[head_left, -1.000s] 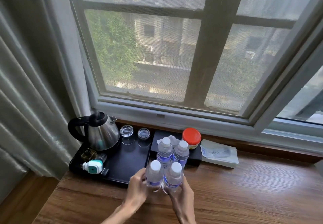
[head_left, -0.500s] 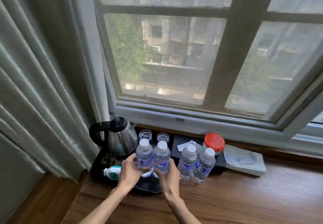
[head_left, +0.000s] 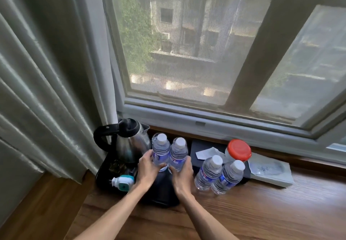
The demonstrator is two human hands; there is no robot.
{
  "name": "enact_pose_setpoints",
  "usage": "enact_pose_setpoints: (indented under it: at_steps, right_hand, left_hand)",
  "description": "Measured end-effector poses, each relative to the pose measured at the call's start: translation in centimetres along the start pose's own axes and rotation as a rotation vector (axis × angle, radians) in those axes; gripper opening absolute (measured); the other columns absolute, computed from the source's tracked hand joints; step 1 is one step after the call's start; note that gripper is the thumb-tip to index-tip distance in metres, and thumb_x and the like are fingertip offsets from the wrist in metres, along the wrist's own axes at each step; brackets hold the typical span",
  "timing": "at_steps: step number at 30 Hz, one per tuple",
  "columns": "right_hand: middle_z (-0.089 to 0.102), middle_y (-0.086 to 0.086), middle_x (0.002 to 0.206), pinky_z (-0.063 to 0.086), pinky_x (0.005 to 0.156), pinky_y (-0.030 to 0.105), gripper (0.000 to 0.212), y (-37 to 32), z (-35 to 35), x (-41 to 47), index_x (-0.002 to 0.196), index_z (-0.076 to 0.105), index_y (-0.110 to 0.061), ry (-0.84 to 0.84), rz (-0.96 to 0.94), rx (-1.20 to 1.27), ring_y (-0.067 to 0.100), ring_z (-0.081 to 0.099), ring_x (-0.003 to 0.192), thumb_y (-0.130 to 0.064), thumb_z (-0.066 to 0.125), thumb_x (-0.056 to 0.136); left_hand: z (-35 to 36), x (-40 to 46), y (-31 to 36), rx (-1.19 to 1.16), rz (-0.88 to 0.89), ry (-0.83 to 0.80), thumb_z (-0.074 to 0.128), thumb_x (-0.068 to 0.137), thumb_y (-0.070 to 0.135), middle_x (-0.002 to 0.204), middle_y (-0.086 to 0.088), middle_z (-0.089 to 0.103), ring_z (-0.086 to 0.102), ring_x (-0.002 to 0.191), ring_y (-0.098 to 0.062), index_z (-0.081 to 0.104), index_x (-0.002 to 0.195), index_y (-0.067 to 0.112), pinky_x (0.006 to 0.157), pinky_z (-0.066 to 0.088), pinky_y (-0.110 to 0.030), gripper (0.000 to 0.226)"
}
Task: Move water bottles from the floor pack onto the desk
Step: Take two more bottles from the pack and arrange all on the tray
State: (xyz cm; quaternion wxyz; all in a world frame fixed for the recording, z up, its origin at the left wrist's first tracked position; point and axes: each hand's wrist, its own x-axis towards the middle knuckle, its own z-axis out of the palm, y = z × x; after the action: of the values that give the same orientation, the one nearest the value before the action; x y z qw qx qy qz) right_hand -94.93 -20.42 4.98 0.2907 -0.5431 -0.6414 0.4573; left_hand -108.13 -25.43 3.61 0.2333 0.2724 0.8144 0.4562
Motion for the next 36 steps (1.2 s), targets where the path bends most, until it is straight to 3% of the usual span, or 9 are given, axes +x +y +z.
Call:
enact_pose_setpoints:
  at_steps: [4,9,17,22,24,26,28,32,36]
  right_hand:
    - [0.065,0.0,0.103,0.053,0.08,0.035,0.039,0.3,0.5,1.3,0.101,0.049,-0.021,0.016,-0.001,-0.034,0.017,0.064,0.093,-0.01,0.078,0.077]
    - [0.064,0.0,0.105,0.05,0.079,0.028,0.041,0.4,0.8,1.6,0.105,0.051,-0.021,0.024,-0.005,-0.044,0.015,0.064,0.093,-0.009,0.079,0.077]
    - [0.063,0.002,0.111,0.047,0.08,0.031,0.047,0.0,0.5,1.2,0.111,0.049,-0.019,0.004,-0.028,-0.062,0.021,0.064,0.1,-0.014,0.08,0.077]
    - [0.061,0.001,0.133,0.049,0.101,0.039,0.075,0.4,-0.6,0.1,0.14,0.036,-0.017,-0.087,0.0,-0.016,0.018,0.059,0.121,-0.03,0.075,0.078]
    - [0.054,-0.009,0.139,0.049,0.105,0.032,0.072,1.3,-1.7,-1.6,0.145,0.034,-0.023,-0.147,-0.032,0.007,0.007,0.055,0.125,-0.021,0.071,0.083]
    - [0.055,-0.013,0.132,0.047,0.095,0.01,0.063,2.3,-3.7,-3.9,0.143,0.04,-0.021,-0.174,-0.058,-0.016,0.0,0.057,0.116,-0.009,0.068,0.088]
    - [0.066,-0.006,0.118,0.047,0.082,0.003,0.049,3.9,-6.3,-6.0,0.131,0.051,-0.021,-0.07,-0.077,-0.056,-0.001,0.064,0.098,-0.006,0.069,0.088]
    - [0.071,-0.002,0.101,0.057,0.078,0.028,0.043,7.3,-11.6,-7.4,0.111,0.053,-0.03,0.166,0.041,-0.031,0.005,0.067,0.084,-0.004,0.074,0.083]
    - [0.054,0.005,0.123,0.049,0.088,0.028,0.073,7.8,-14.6,-5.2,0.14,0.038,-0.009,0.221,0.081,-0.123,0.015,0.06,0.096,-0.008,0.08,0.079]
  left_hand:
    - [0.4,1.2,-0.2,0.013,0.007,-0.002,0.093,0.048,0.031,0.088,0.006,0.079,0.075,0.086,-0.008,0.066,0.091,0.024,0.074,0.062,-0.042,0.051]
    - [0.8,2.2,-1.2,0.005,0.016,-0.011,0.092,0.044,0.039,0.094,0.007,0.079,0.075,0.09,-0.009,0.064,0.098,0.029,0.077,0.063,-0.043,0.061]
    - [0.6,0.9,1.1,0.095,0.034,0.029,0.096,0.054,0.024,0.099,-0.004,0.078,0.073,0.097,-0.021,0.064,0.098,0.02,0.081,0.059,-0.04,0.055]
    - [0.9,-1.0,1.7,0.066,-0.055,0.026,0.092,0.057,0.025,0.111,-0.009,0.067,0.065,0.106,-0.025,0.057,0.108,0.013,0.088,0.055,-0.041,0.062]
    - [1.3,-2.8,1.6,0.097,-0.111,0.003,0.086,0.068,0.02,0.129,-0.018,0.058,0.058,0.123,-0.035,0.051,0.13,0.008,0.101,0.05,-0.044,0.073]
    - [2.1,-5.4,1.1,0.175,-0.122,-0.019,0.076,0.078,0.005,0.138,-0.021,0.048,0.051,0.129,-0.039,0.042,0.14,0.0,0.107,0.042,-0.044,0.071]
    - [3.2,-8.5,0.8,0.24,-0.091,-0.071,0.073,0.079,0.006,0.128,-0.016,0.052,0.059,0.118,-0.037,0.049,0.132,0.002,0.102,0.045,-0.043,0.058]
    - [5.9,-11.6,1.5,0.199,-0.024,-0.226,0.073,0.077,0.006,0.105,-0.001,0.056,0.064,0.102,-0.024,0.059,0.116,0.01,0.092,0.047,-0.027,0.041]
    - [8.7,-11.3,4.4,0.106,0.035,-0.329,0.081,0.077,0.019,0.145,-0.003,0.046,0.048,0.135,-0.019,0.04,0.146,0.009,0.114,0.038,-0.031,0.081]
